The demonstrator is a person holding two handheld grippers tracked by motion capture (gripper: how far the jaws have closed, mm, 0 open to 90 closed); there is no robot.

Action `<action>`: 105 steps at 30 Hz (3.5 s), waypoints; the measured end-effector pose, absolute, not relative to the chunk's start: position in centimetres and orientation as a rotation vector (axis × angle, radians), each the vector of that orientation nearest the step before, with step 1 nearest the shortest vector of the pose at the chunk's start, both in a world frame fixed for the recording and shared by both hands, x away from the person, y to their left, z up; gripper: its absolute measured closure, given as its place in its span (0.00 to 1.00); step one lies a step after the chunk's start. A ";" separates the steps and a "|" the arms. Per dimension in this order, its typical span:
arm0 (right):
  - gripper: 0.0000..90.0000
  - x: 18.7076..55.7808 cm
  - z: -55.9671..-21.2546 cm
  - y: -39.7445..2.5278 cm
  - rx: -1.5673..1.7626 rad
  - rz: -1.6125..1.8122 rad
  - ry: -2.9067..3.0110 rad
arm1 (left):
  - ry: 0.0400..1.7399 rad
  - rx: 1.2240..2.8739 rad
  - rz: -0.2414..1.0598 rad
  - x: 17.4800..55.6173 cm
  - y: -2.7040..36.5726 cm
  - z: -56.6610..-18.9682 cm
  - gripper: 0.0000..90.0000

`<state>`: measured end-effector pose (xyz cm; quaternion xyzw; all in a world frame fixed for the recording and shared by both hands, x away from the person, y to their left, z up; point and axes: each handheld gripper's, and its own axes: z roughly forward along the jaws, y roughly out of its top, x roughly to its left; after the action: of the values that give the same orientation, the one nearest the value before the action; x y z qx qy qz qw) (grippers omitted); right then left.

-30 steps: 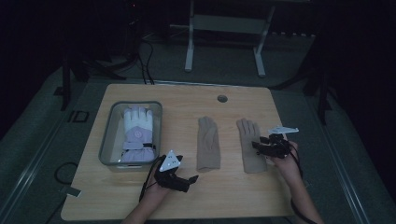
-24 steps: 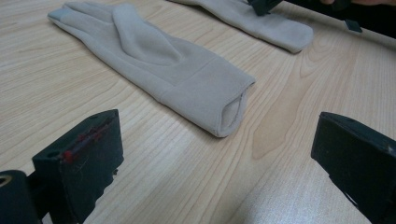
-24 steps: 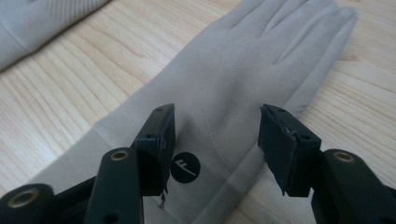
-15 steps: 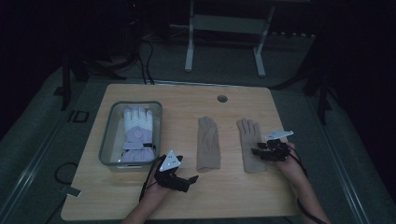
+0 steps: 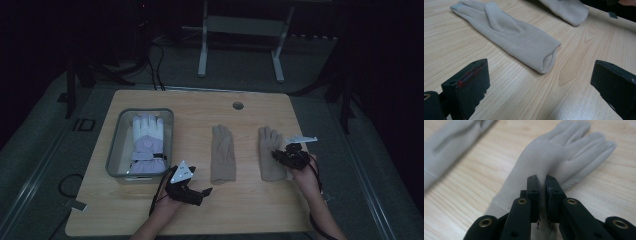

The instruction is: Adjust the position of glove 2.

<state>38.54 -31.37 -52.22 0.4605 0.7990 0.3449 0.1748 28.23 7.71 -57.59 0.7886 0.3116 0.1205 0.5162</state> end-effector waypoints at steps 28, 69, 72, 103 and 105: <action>0.92 38.0 -44.3 -19.2 1.150 1.254 2.210 | 0.745 1.894 0.291 28.1 7.8 -57.5 0.03; 0.36 38.2 -53.7 -17.1 1.249 1.142 2.393 | 0.714 1.901 0.251 28.1 7.6 -57.5 0.03; 0.20 38.3 -53.0 -17.9 1.222 1.181 2.407 | 0.714 1.894 0.252 28.1 7.6 -57.5 0.03; 0.72 45.4 -54.4 -18.0 1.379 1.178 2.500 | 0.698 1.915 0.257 28.0 7.4 -57.5 0.03; 0.91 45.2 -54.1 -17.9 1.348 1.164 2.509 | 0.699 1.913 0.257 28.0 7.4 -57.5 0.03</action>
<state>45.19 -17.88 -54.07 0.4379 0.8150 0.3781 0.0321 27.97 7.41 -57.46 0.7972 0.2912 0.1073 0.5177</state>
